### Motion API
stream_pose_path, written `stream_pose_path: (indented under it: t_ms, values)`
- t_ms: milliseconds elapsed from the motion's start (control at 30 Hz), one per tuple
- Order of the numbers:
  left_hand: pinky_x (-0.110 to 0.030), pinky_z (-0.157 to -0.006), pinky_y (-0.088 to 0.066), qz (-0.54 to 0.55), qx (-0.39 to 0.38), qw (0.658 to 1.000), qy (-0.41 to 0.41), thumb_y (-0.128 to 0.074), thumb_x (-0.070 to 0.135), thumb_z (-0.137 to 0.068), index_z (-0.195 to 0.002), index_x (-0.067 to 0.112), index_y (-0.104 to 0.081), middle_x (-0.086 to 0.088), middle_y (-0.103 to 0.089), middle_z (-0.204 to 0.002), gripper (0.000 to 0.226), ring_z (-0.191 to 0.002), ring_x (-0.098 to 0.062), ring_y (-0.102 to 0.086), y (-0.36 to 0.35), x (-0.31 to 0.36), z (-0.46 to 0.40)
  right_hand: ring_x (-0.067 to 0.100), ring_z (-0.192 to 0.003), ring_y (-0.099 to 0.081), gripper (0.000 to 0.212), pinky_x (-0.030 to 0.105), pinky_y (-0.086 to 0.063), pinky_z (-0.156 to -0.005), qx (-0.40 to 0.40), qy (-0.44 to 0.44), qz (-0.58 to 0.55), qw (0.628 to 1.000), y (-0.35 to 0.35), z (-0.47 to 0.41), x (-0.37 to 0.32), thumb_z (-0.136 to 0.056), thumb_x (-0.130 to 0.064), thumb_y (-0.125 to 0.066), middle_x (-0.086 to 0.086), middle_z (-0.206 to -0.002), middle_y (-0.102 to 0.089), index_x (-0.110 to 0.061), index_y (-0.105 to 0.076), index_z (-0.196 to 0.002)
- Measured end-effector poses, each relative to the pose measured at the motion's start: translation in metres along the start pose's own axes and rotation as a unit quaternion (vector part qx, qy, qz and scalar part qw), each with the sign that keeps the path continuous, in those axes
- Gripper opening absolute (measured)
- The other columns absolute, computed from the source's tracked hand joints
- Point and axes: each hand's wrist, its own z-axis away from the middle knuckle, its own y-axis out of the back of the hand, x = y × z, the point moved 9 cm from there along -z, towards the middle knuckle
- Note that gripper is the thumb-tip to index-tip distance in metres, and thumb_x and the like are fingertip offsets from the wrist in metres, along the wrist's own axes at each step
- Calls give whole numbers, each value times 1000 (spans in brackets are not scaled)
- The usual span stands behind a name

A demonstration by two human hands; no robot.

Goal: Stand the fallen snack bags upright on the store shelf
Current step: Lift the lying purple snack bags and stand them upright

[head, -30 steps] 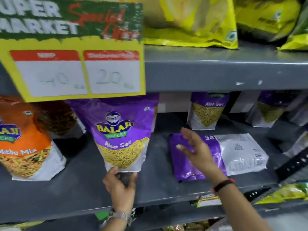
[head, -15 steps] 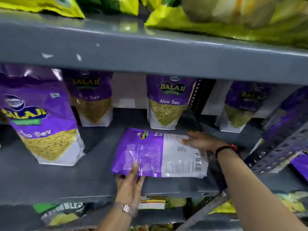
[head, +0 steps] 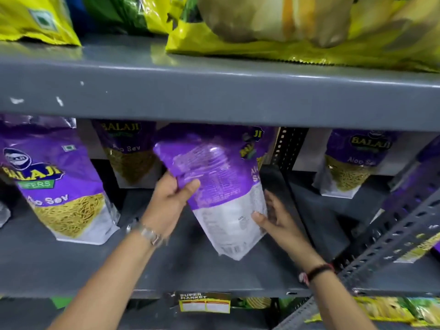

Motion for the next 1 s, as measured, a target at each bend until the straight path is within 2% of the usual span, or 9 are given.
stream_pose_path:
  t_ms: [167, 333, 400, 500, 567, 667, 800, 867, 1000]
  values:
    - [-9, -57, -49, -60, -98, 993, 39, -62, 10, -77, -80, 13, -55, 14, -72, -60, 8, -58, 3, -62, -8, -12, -9, 13, -126, -46, 61, 41, -35, -110, -9, -4, 10, 1000, -30, 2, 34, -73, -34, -69, 0, -138, -45, -41, -33, -122]
    - [-21, -78, -50, -145, -109, 974, 138, -85, 51, -35, -111, 15, -48, 8, -69, -98, 92, -98, -12, -63, 4, -81, 24, -11, -122, -38, 81, 21, -32, -107, -14, 29, 69, 997, -16, -5, 32, -62, -32, -75, -8, -138, -40, -37, -27, -127]
    - [-18, -80, -46, -195, -82, 964, 159, -85, 38, -38, -118, 19, -36, 10, -58, -108, 96, -107, -13, -55, 8, -102, 31, -9, -129, -30, 100, 12, -28, -104, -41, 36, 67, 996, -18, -10, 30, -60, -37, -74, -20, -141, -31, -30, -12, -139]
    - [-15, -81, -48, -197, -64, 968, 140, -82, 36, -37, -118, 30, -31, 10, -52, -114, 96, -106, -1, -51, 14, -107, 29, -16, -117, -42, 76, 4, -35, -96, -82, 32, 37, 995, -27, -1, 26, -70, -20, -73, -19, -131, -42, -32, -26, -129]
    - [-23, -93, -47, -168, -19, 979, 113, -83, 20, -50, -126, 27, -26, 5, -50, -118, 95, -110, -7, -52, 30, -102, 23, -10, -105, -53, 49, 11, -42, -95, -55, 28, 6, 998, -20, 11, 23, -69, -41, -72, -16, -117, -56, -29, -47, -109]
    - [-18, -86, -45, -186, 97, 974, 79, -61, -4, -76, -134, 15, -20, -13, -46, -122, 73, -110, -28, -50, 58, -88, 29, 7, -103, -59, 74, 20, -43, -93, 24, 10, -58, 998, 0, 20, 31, -53, -85, -50, -7, -104, -68, -25, -62, -95]
    - [1, -70, -42, -140, 87, 985, 59, -67, 65, -54, -117, 28, -33, -1, -47, -119, 80, -93, -5, -48, 31, -82, 59, 10, -128, -43, 66, 30, -30, -111, -6, -50, -97, 994, -24, 12, 37, -61, -85, -38, -4, -135, -50, -38, -57, -105]
    - [-8, -88, -40, -164, 20, 984, 63, -60, 82, -37, -116, 36, -31, 12, -37, -124, 95, -111, -4, -43, 5, -91, 71, 7, -133, -34, 50, 32, -22, -115, -45, -61, -96, 992, -44, 10, 34, -70, -77, -32, -14, -140, -38, -47, -53, -104]
    - [-36, -115, -18, -231, -90, 965, 81, -60, 81, -41, -131, 37, 0, 5, -7, -151, 117, -140, -13, -12, -11, -108, 64, -14, -105, -51, 68, 6, -37, -95, -59, -46, -98, 992, -57, 18, 33, -59, -87, -28, -23, -116, -52, -44, -51, -107]
